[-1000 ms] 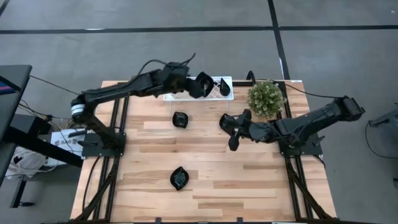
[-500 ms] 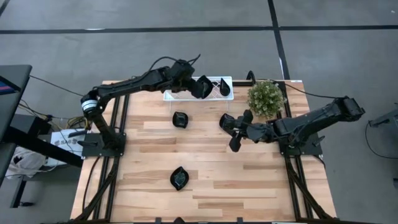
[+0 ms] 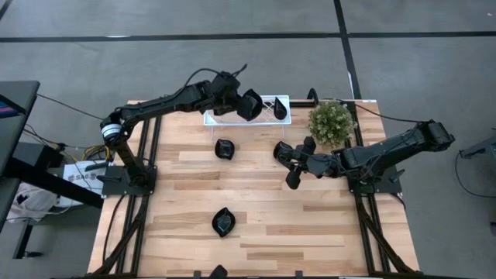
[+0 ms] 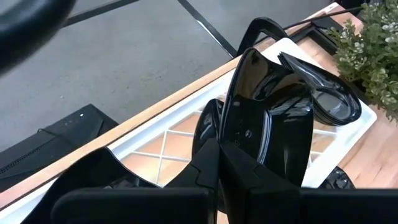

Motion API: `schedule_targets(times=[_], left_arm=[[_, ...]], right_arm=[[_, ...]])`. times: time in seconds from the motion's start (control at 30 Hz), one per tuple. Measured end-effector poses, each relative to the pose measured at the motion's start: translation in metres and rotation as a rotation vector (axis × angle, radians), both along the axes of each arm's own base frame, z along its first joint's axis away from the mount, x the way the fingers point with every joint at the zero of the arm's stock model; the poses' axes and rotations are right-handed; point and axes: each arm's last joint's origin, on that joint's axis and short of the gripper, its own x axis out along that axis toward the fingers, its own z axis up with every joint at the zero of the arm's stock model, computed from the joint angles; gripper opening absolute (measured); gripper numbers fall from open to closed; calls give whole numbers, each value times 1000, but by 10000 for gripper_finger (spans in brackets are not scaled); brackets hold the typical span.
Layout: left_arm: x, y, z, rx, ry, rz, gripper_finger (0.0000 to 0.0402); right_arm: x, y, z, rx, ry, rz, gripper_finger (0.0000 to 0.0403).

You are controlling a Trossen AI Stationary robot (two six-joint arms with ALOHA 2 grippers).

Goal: Pick & Place Mini shaped plates
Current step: Stack the leaf-shaped plate on top of the leaf-shaped plate on the shelf

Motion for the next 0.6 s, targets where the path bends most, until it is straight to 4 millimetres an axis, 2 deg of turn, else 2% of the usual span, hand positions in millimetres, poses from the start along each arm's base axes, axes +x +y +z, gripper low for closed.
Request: schedule_targets(times=[0.47, 0.6], left_arm=[[0, 1, 0, -22, -22, -17, 6], [1, 1, 1, -22, -26, -15, 29]], right_arm=[[0, 0, 0, 0, -2, -2, 122], [0, 0, 0, 1, -3, -3, 122]])
